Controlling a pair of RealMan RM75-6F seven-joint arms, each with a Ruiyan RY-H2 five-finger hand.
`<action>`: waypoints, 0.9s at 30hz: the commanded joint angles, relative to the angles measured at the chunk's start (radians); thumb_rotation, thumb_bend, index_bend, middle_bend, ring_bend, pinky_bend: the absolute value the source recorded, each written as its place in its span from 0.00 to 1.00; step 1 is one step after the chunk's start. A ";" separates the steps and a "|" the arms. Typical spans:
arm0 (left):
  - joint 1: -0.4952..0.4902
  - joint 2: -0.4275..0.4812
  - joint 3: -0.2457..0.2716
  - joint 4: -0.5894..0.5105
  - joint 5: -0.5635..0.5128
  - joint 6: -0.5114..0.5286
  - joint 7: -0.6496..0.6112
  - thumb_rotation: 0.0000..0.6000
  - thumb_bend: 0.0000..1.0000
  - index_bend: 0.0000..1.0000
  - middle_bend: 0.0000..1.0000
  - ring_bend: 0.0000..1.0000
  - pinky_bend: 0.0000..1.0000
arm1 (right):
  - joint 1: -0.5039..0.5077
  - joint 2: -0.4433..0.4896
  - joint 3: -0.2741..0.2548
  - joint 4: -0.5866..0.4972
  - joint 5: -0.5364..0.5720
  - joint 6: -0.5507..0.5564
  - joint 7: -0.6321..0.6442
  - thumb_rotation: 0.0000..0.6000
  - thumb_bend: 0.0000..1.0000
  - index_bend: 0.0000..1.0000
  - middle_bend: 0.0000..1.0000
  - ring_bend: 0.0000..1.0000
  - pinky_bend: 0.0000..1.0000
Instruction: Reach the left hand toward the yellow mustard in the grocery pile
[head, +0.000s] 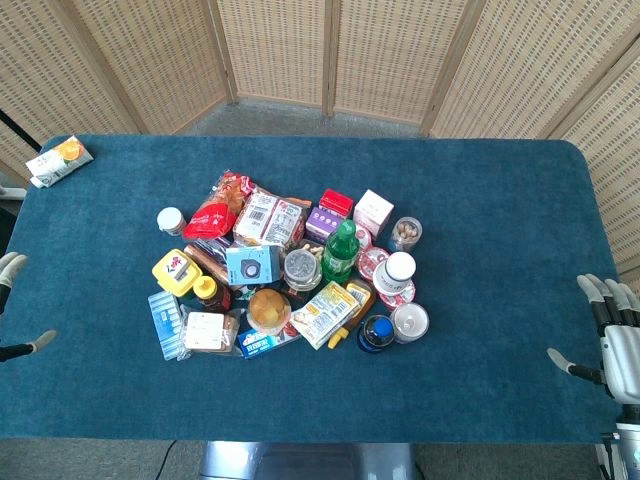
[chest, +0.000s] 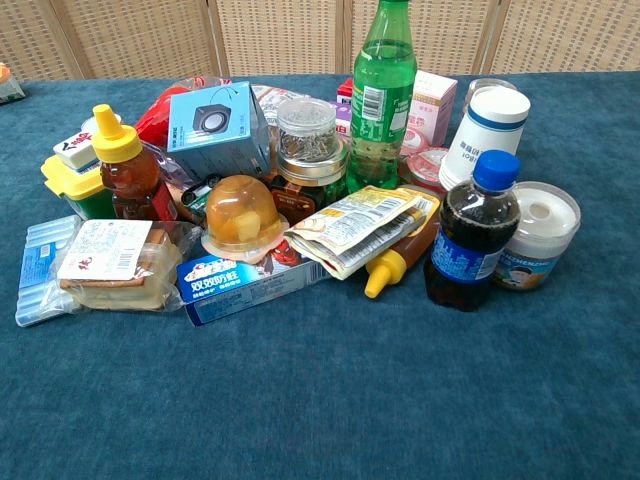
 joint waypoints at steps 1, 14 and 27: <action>0.000 -0.005 -0.001 0.010 0.002 -0.002 -0.002 1.00 0.00 0.01 0.00 0.00 0.00 | 0.000 0.000 0.001 0.000 0.002 0.001 0.001 1.00 0.00 0.00 0.00 0.00 0.00; -0.153 -0.017 -0.059 0.105 0.029 -0.164 0.121 1.00 0.00 0.07 0.00 0.00 0.00 | 0.003 -0.002 0.003 0.000 0.009 -0.006 -0.006 1.00 0.00 0.00 0.00 0.00 0.00; -0.367 -0.113 -0.118 0.102 -0.104 -0.407 0.397 1.00 0.00 0.08 0.00 0.00 0.00 | 0.001 0.005 0.005 0.003 0.012 -0.004 0.018 1.00 0.00 0.00 0.00 0.00 0.00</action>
